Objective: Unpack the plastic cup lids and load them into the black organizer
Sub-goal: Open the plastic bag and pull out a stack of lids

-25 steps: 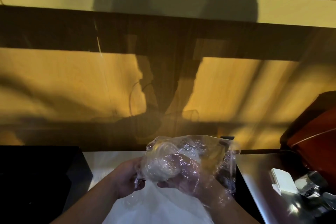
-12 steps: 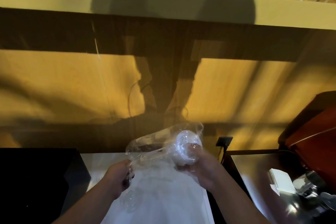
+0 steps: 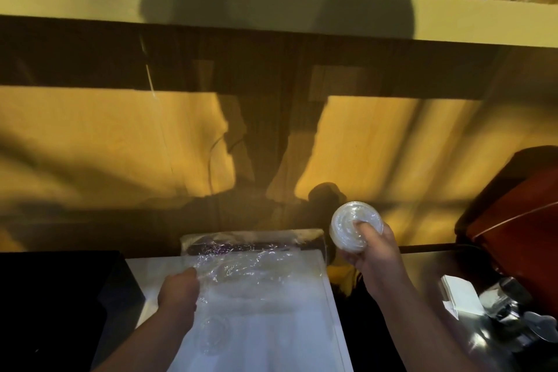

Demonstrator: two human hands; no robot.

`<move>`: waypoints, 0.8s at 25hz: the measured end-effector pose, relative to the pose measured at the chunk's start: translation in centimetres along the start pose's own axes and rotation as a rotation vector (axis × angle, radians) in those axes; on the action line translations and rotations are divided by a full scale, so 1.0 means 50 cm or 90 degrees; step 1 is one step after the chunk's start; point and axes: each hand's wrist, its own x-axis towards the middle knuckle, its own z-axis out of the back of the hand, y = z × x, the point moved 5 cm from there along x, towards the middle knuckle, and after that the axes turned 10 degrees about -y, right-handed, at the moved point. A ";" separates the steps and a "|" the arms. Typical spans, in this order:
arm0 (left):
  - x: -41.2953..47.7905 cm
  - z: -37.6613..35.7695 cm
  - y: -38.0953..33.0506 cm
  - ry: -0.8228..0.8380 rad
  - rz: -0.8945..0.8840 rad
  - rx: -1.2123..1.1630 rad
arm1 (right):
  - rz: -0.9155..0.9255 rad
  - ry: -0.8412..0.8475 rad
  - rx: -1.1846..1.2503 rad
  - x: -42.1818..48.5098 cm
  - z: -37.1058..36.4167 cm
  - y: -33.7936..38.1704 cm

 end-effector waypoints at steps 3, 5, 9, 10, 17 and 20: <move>-0.019 -0.016 0.009 0.016 0.073 -0.033 | -0.008 0.021 0.003 -0.008 -0.009 -0.009; -0.030 -0.021 0.020 0.046 0.113 -0.021 | -0.031 0.054 0.000 -0.013 -0.018 -0.027; -0.030 -0.003 0.036 0.052 0.070 0.116 | -0.153 0.143 0.007 -0.044 -0.051 -0.078; -0.027 0.004 0.035 0.041 0.056 0.145 | -0.191 0.168 0.013 -0.055 -0.061 -0.091; -0.024 0.051 0.001 0.027 -0.116 0.207 | -0.339 0.266 0.057 -0.116 -0.135 -0.142; -0.076 0.052 -0.053 0.088 -0.258 0.129 | -0.386 0.328 0.072 -0.138 -0.169 -0.157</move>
